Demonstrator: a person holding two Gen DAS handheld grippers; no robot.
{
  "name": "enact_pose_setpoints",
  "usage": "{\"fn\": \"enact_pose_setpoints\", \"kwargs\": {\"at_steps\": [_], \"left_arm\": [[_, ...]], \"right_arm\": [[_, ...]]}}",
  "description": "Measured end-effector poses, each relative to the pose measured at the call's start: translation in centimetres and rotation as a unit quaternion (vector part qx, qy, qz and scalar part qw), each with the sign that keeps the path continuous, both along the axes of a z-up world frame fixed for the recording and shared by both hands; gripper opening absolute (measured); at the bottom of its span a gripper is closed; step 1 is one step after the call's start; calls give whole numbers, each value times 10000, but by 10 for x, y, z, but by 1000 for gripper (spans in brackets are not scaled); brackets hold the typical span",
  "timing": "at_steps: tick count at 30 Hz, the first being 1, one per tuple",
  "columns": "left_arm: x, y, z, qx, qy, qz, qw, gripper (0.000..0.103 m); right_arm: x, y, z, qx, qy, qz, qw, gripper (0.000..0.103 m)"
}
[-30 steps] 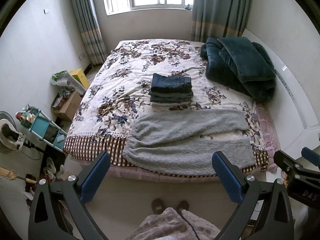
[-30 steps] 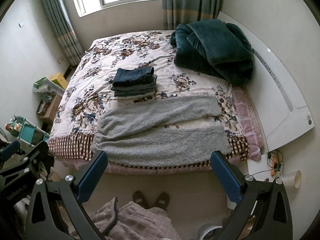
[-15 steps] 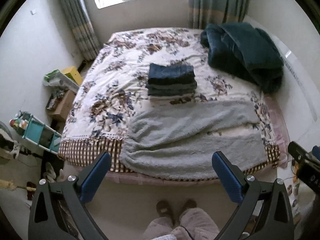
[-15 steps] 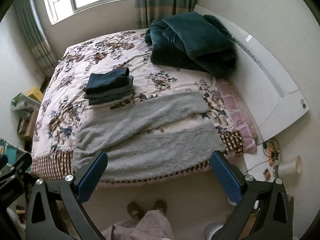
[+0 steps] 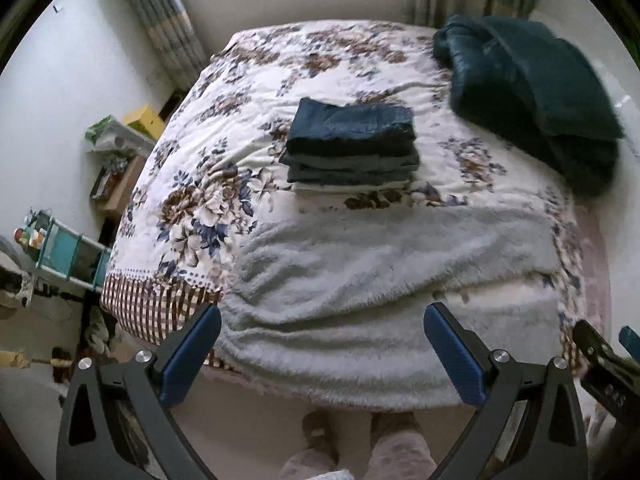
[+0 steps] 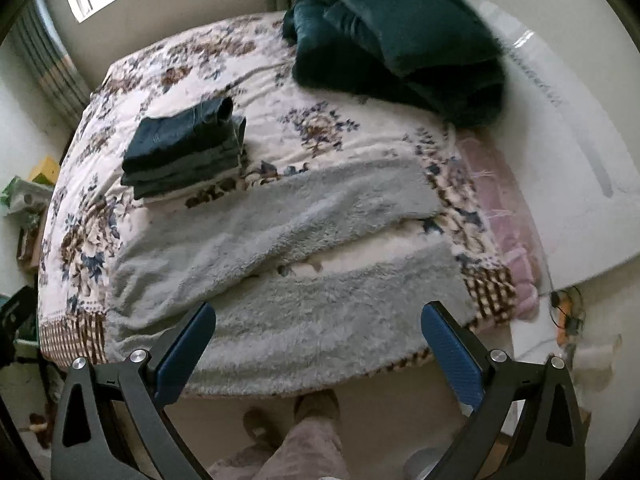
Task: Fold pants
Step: 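Reach both grippers to the grey fleece pants' folded edge and close on it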
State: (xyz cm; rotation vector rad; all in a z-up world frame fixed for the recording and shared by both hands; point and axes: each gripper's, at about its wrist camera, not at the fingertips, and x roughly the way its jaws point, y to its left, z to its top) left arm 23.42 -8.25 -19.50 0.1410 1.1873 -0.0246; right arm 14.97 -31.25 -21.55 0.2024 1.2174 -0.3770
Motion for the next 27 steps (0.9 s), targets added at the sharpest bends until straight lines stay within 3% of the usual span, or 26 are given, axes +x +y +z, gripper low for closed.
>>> {"fn": "enact_pose_setpoints", "kwargs": {"at_steps": [9, 17, 23, 25, 27], "left_arm": [[93, -63, -98, 7, 310, 347, 9989, 103], [165, -113, -233, 523, 873, 80, 9948, 103], [212, -136, -329, 1185, 1227, -462, 9843, 103], [226, -134, -345, 1193, 1345, -380, 9830, 103], [240, -124, -364, 1104, 1542, -211, 9816, 103]], "right_arm": [[135, -80, -120, 129, 472, 490, 9976, 103], [225, -136, -238, -80, 889, 536, 9946, 103], [286, -160, -340, -512, 1586, 1110, 9797, 103], [305, -175, -378, -682, 1973, 1072, 9721, 103], [312, -194, -402, -502, 2193, 835, 9708, 103]]}}
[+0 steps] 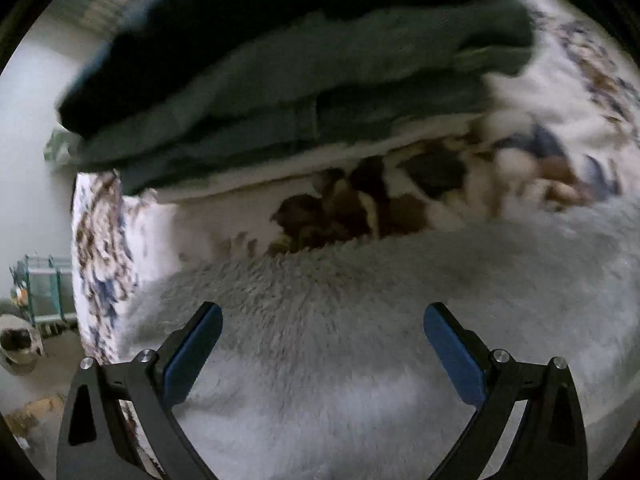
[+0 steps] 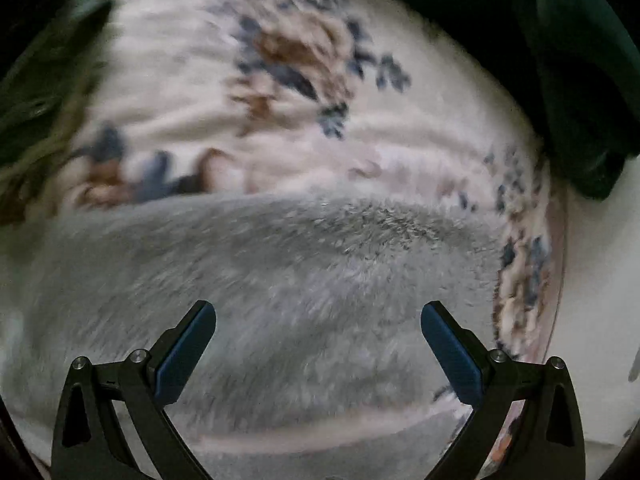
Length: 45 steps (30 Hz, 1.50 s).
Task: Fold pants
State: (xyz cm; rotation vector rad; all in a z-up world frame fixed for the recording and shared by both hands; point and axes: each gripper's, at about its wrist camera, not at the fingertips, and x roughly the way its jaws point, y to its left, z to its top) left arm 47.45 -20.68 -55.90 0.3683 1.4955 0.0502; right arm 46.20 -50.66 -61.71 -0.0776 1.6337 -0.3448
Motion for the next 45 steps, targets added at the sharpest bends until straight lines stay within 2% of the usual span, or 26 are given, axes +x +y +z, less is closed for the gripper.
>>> {"fn": "enact_pose_setpoints", "kwargs": {"at_steps": [2, 5, 8, 9, 11, 12, 13, 14, 15, 16, 17, 18, 23, 28, 31, 33, 34, 37, 41, 42, 45], "left_arm": [[11, 3, -13, -125, 113, 42, 9998, 102], [19, 2, -41, -273, 537, -160, 9981, 101], [21, -3, -68, -246, 919, -412, 9946, 100], [21, -3, -74, -283, 938, -394, 9944, 100], [22, 1, -78, -510, 910, -268, 9942, 87], [20, 4, -78, -652, 870, -214, 9938, 82], [17, 6, -75, -772, 790, -198, 9937, 67], [14, 7, -71, -839, 691, -218, 9938, 48], [11, 7, -67, -863, 625, -245, 9940, 39], [8, 8, -62, -896, 520, -261, 9943, 22], [4, 12, -53, -963, 383, -218, 9944, 14], [1, 16, -48, -1039, 310, -144, 9940, 12], [-13, 32, -21, -1321, 35, 135, 9911, 8], [-32, 40, 15, -1454, -365, 259, 9884, 7], [-48, 48, 37, -1544, -544, 333, 9859, 7], [-57, 60, 51, -1585, -672, 379, 9843, 7], [-63, 66, 56, -1596, -719, 392, 9838, 7], [-89, 83, 89, -1690, -919, 447, 9803, 7], [-105, 78, 125, -1910, -1121, 453, 9741, 7], [-99, 67, 123, -1918, -1132, 398, 9741, 7], [-139, 72, 130, -2036, -1186, 432, 9709, 7]], "right_arm": [[11, -17, -19, 166, 117, -148, 9997, 103], [24, -26, -43, 91, 499, 235, 9984, 103], [34, -29, -69, 135, 915, 570, 9941, 103], [37, -29, -77, 164, 1003, 630, 9928, 102], [44, -27, -90, 225, 1087, 733, 9911, 94], [47, -25, -95, 282, 1104, 782, 9904, 81], [49, -22, -99, 353, 1120, 823, 9897, 69], [50, -18, -102, 394, 1094, 879, 9893, 62], [50, -15, -101, 404, 1031, 897, 9898, 46], [49, -13, -99, 469, 949, 863, 9906, 23], [47, -12, -94, 495, 836, 809, 9920, 15], [45, -12, -88, 409, 690, 744, 9940, 11], [21, -32, -46, 574, -41, 69, 9983, 7], [-7, -39, 7, 483, -657, -133, 9966, 7], [-28, -38, 29, 482, -909, -274, 9943, 7], [-44, -39, 47, 509, -1098, -408, 9918, 7], [-41, -27, 46, 509, -1162, -463, 9908, 7], [-56, -18, 65, 580, -1369, -629, 9869, 7], [-100, -14, 95, 707, -1687, -906, 9789, 7], [-113, -13, 105, 729, -1773, -984, 9765, 7], [-159, -10, 129, 794, -2015, -1251, 9682, 7]]}}
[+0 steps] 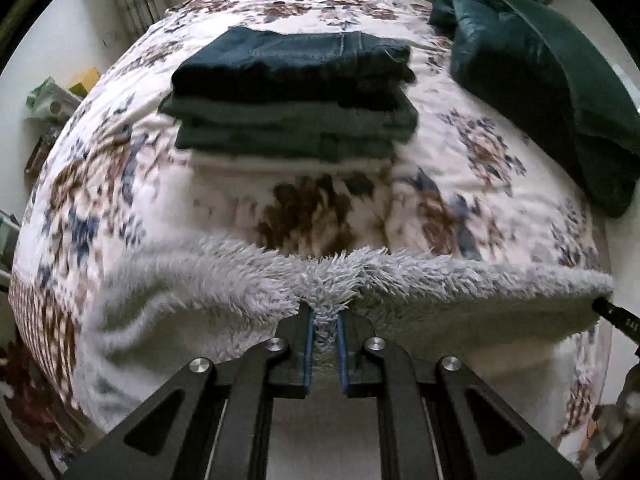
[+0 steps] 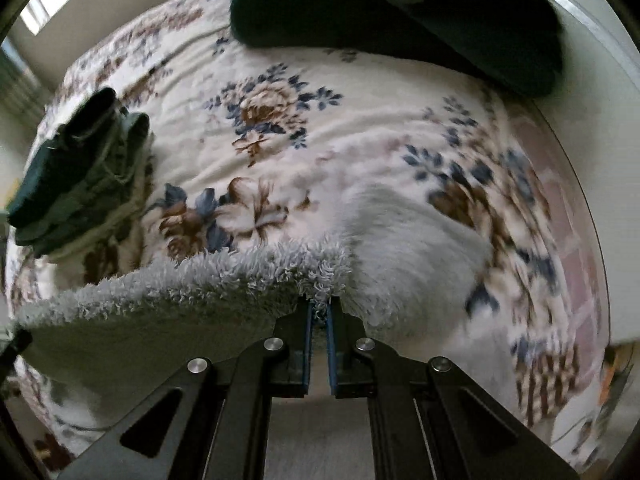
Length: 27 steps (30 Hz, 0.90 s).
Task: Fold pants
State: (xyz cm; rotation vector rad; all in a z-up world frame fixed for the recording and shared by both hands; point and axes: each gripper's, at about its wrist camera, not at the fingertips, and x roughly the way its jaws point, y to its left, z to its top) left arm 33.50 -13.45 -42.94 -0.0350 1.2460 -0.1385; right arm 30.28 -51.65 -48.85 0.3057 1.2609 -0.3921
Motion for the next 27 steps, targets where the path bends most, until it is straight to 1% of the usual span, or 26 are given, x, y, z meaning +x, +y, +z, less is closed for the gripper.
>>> {"fn": "enact_pose_setpoints", "kwargs": {"at_steps": [2, 3, 5, 6, 7, 8, 10, 12, 15, 16, 17, 18, 19, 20, 21, 22, 23, 24, 25, 26, 27], "left_arm": [[-16, -19, -14, 2, 21, 77, 10000, 7], [-17, -34, -24, 13, 29, 82, 10000, 7], [-53, -22, -28, 14, 2, 132, 9999, 7], [-63, -22, -34, 35, 35, 131, 9999, 7], [-77, -21, -42, 54, 154, 127, 9998, 7], [-94, -15, -55, 21, 324, 182, 9993, 7], [-114, -14, -80, 120, 579, 150, 9981, 7], [-131, -12, -119, 193, 960, 195, 9950, 7], [-142, -9, -168, 380, 1385, 218, 9894, 7], [-143, -8, -180, 454, 1517, 189, 9872, 8], [-143, -6, -186, 459, 1598, 227, 9858, 12], [-143, -3, -185, 417, 1646, 303, 9850, 14], [-142, -1, -181, 381, 1672, 373, 9845, 18], [-142, 1, -173, 344, 1679, 410, 9843, 27], [-142, 0, -165, 358, 1683, 370, 9844, 33], [-144, -1, -157, 433, 1681, 297, 9844, 45], [-146, -3, -149, 506, 1655, 261, 9846, 58], [-149, -3, -143, 542, 1624, 257, 9849, 66], [-152, -4, -131, 581, 1534, 237, 9862, 79], [-154, -6, -124, 655, 1451, 213, 9870, 88], [-156, -9, -115, 809, 1333, 178, 9876, 89]], "right_arm": [[-37, 4, 8, 76, -82, -181, 9998, 7], [-59, 7, 8, 118, -101, -270, 9995, 7], [-93, 12, 4, 154, -57, -314, 9994, 7], [-110, 15, 0, 120, -25, -322, 9994, 7], [-128, 17, -5, 139, -3, -349, 9993, 7], [-150, 19, -17, 184, 90, -406, 9990, 7], [-177, 21, -36, 220, 251, -491, 9982, 7], [-203, 22, -64, 342, 519, -566, 9965, 7], [-228, 27, -105, 397, 884, -575, 9936, 7], [-234, 27, -119, 445, 971, -616, 9924, 8], [-237, 26, -130, 592, 1063, -594, 9908, 8], [-238, 27, -139, 690, 1208, -548, 9888, 15], [-238, 27, -146, 728, 1341, -525, 9869, 35], [-240, 26, -149, 853, 1438, -524, 9845, 48], [-244, 24, -148, 1029, 1437, -574, 9826, 74], [-249, 22, -144, 1168, 1394, -658, 9811, 87], [-255, 20, -135, 1284, 1299, -743, 9804, 87], [-261, 18, -126, 1349, 1216, -809, 9800, 87], [-266, 16, -115, 1352, 1130, -888, 9803, 87], [-270, 14, -102, 1284, 1016, -1000, 9814, 87], [-271, 11, -90, 1188, 903, -1082, 9829, 87]]}}
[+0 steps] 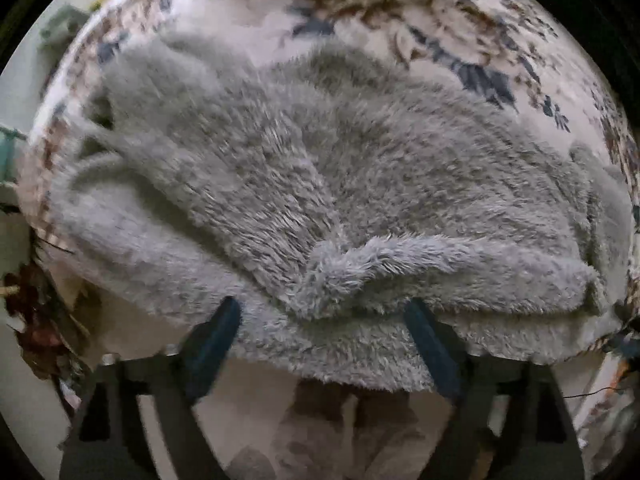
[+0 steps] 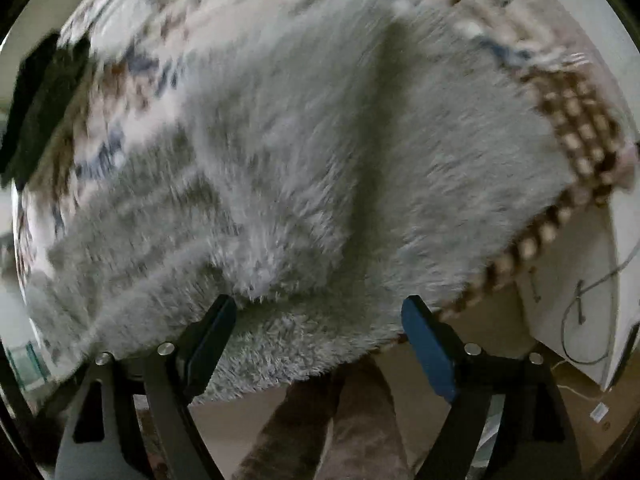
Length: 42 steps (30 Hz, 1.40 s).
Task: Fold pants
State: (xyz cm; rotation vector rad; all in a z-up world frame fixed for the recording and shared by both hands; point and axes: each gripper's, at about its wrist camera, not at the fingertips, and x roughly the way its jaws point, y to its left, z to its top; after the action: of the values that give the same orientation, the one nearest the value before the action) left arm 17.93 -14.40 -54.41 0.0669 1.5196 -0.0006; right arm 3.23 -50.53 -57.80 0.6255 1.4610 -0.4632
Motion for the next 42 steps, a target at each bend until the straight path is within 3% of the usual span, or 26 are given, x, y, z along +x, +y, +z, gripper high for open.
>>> {"fn": "enact_pose_setpoints", "kwargs": {"at_steps": [3, 7, 11, 12, 13, 14, 16, 17, 20, 23, 25, 26, 28, 31, 34, 38, 42], "left_arm": [[-2, -12, 13, 273, -309, -109, 9991, 90], [11, -30, 3, 434, -394, -34, 9983, 90], [28, -40, -12, 403, -440, 28, 9982, 90], [31, -45, -12, 394, -476, 21, 9981, 90], [35, -49, -11, 393, -492, -10, 9980, 90], [37, -53, -10, 373, -496, -24, 9981, 90], [40, -61, -8, 282, -516, -62, 9983, 90], [39, -66, -6, 265, -517, -99, 9983, 90], [36, -79, -6, 122, -448, -129, 9988, 90], [29, -95, -16, -43, -183, -148, 9997, 90], [24, -106, -19, -98, -59, -222, 9997, 90], [22, -111, -19, -101, -40, -279, 9996, 90], [18, -117, -15, -62, -83, -392, 9992, 90], [15, -116, -3, 33, -178, -497, 9986, 90], [15, -95, 9, 60, -208, -360, 9991, 90], [23, -38, 25, 241, -246, -38, 9994, 90], [43, 29, 21, 378, -114, 398, 9984, 90]], "right_arm": [[26, -7, 19, -177, -258, 14, 9995, 87], [115, -22, 5, -347, -339, 438, 9979, 87], [181, -3, -36, -551, 268, 1234, 9905, 84], [187, 1, -45, -755, 505, 1449, 9853, 66], [186, 0, -46, -891, 554, 1460, 9837, 25], [182, -5, -44, -914, 491, 1312, 9859, 10], [157, -33, -25, -748, 113, 489, 9959, 11], [131, -57, -8, -693, -125, -177, 9974, 11], [52, -113, 20, -647, -373, -1602, 9843, 12], [-12, -155, -1, -141, -133, -2338, 9721, 21], [-45, -170, -26, 482, 88, -2719, 9611, 44], [-54, -174, -31, 615, 120, -2813, 9576, 48], [-63, -173, -23, 642, -72, -2827, 9570, 55], [-57, -156, 3, 572, -335, -2698, 9606, 58], [-44, -126, 16, 847, -461, -2378, 9665, 59], [2, -40, 16, 1295, -348, -1475, 9799, 59], [31, 60, -7, 2028, 22, -966, 9744, 59]]}}
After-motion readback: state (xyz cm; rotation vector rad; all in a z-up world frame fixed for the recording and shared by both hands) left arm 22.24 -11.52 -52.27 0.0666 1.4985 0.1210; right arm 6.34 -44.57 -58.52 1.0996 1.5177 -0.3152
